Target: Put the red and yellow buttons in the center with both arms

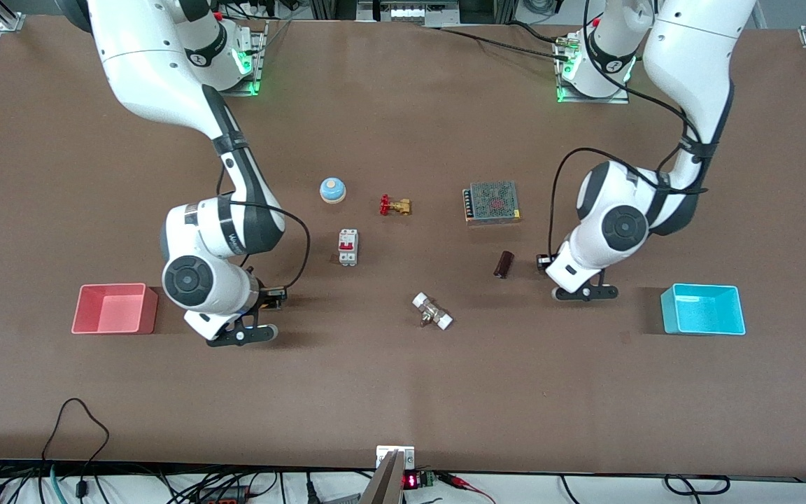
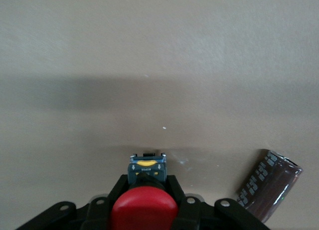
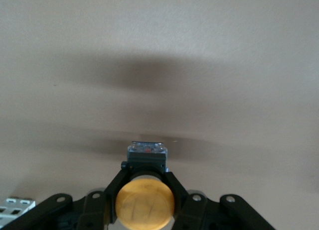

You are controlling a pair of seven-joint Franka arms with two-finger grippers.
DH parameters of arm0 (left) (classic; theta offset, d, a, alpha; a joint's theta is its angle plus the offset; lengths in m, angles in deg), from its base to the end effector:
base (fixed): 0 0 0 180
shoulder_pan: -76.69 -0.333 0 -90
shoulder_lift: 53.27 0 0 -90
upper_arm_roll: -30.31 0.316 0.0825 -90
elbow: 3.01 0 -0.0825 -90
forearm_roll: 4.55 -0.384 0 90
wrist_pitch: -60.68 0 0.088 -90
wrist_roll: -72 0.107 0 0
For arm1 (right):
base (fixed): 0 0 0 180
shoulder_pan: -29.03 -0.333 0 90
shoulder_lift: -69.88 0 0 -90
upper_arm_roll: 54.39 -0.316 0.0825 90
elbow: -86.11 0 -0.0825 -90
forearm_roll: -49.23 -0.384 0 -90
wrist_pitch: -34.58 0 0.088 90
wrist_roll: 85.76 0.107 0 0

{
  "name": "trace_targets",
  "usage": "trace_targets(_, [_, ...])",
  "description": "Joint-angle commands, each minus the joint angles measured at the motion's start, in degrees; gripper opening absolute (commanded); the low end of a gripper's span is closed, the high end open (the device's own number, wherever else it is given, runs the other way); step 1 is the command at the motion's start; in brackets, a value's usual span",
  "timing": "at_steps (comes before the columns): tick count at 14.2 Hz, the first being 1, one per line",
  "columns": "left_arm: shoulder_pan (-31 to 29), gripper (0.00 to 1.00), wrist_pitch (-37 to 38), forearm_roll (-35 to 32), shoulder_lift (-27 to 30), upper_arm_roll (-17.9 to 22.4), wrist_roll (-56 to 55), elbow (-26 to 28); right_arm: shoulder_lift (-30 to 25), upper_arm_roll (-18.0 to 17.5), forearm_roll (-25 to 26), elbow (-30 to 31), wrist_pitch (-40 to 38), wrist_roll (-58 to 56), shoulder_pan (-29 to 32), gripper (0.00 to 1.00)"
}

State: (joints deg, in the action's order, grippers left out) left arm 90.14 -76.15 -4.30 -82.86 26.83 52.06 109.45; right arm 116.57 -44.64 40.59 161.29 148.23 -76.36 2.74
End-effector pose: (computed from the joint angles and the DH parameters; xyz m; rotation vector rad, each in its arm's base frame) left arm 0.5809 -0.1760 0.2010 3.1335 0.0978 -0.1507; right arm 0.6875 0.2427 0.2440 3.1085 0.1545 -0.2021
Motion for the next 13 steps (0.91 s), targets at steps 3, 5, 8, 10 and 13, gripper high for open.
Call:
trace_targets(3, [0.26, 0.98, -1.51, 1.33, 2.88, 0.23, -1.33, 3.56, 0.86, 0.62, -0.68, 2.78, 4.04, 5.54, -3.16, 0.29])
trace_targets(5, [0.08, 1.00, -0.73, 1.33, 4.19, 0.23, -0.89, 3.30, 1.30, 0.62, -0.50, 2.78, 4.04, 5.63, -3.16, 0.32])
trace_targets(8, [0.08, 1.00, 2.07, 1.33, 7.70, 0.32, -1.42, 1.37, 0.60, 0.71, -1.02, 2.26, 3.87, 8.61, -2.89, 1.00])
trace_targets(10, [-0.18, 1.00, 11.88, 0.80, 8.41, 0.58, -0.72, -4.58, -1.06, 1.06, -0.94, 1.90, 3.78, 8.79, -3.07, 1.00])
trace_targets(13, [-0.62, 1.00, 27.10, 0.45, 8.06, 0.93, 0.77, -16.80, -6.06, 2.46, -0.50, 1.64, 2.38, 8.88, -2.45, 1.00])
